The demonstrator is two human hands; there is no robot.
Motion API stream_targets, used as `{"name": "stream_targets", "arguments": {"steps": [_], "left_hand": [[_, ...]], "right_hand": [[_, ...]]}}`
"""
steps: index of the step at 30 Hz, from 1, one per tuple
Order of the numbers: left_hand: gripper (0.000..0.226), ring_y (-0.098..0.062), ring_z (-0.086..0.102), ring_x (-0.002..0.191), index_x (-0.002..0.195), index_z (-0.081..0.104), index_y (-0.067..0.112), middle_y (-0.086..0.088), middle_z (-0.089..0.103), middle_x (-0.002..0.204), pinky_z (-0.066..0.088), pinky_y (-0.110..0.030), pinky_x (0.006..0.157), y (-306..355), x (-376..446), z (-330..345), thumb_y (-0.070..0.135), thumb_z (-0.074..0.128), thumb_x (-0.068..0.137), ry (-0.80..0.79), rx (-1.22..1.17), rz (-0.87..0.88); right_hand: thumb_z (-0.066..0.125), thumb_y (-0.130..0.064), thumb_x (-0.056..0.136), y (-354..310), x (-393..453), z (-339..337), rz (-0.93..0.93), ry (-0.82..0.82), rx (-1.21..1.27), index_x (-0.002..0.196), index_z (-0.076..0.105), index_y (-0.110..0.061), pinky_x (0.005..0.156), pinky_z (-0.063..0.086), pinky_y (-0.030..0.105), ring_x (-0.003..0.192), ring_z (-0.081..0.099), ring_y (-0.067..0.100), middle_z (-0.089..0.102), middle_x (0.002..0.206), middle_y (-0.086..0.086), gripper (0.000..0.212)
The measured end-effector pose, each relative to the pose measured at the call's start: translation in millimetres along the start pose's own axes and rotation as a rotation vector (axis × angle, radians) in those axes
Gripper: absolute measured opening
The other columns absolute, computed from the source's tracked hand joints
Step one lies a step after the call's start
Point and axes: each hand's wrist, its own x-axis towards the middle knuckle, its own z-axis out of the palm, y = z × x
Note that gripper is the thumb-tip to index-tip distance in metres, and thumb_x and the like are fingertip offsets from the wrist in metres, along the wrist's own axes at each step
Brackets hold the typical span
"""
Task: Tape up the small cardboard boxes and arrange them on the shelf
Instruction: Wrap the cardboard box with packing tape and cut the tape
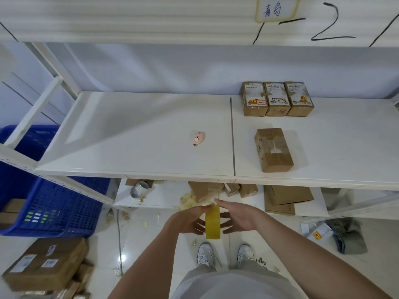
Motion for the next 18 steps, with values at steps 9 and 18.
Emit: {"name": "stream_targets", "arguments": {"steps": [9, 18], "left_hand": [[0.045, -0.034, 0.068, 0.112, 0.125, 0.061, 0.026, -0.008, 0.063, 0.13, 0.055, -0.048, 0.099, -6.3, 1.1, 8.0, 0.058, 0.062, 0.093, -0.047, -0.079, 0.062], [0.047, -0.039, 0.066, 0.114, 0.13, 0.059, 0.02, -0.014, 0.061, 0.132, 0.054, -0.052, 0.099, -7.0, 4.2, 7.0, 0.047, 0.068, 0.092, -0.022, -0.165, 0.024]], "right_hand": [[0.074, -0.034, 0.092, 11.8, -0.8, 4.5, -0.117, 0.054, -0.099, 0.133, 0.059, -0.024, 0.109, 0.045, 0.041, 0.123, 0.062, 0.025, 0.067, 0.131, 0.0, 0.045], [0.065, -0.027, 0.1, 2.5, 4.0, 10.3, -0.085, 0.035, -0.133, 0.133, 0.061, -0.017, 0.098, 0.045, 0.035, 0.117, 0.06, 0.027, 0.063, 0.136, 0.008, 0.035]]}}
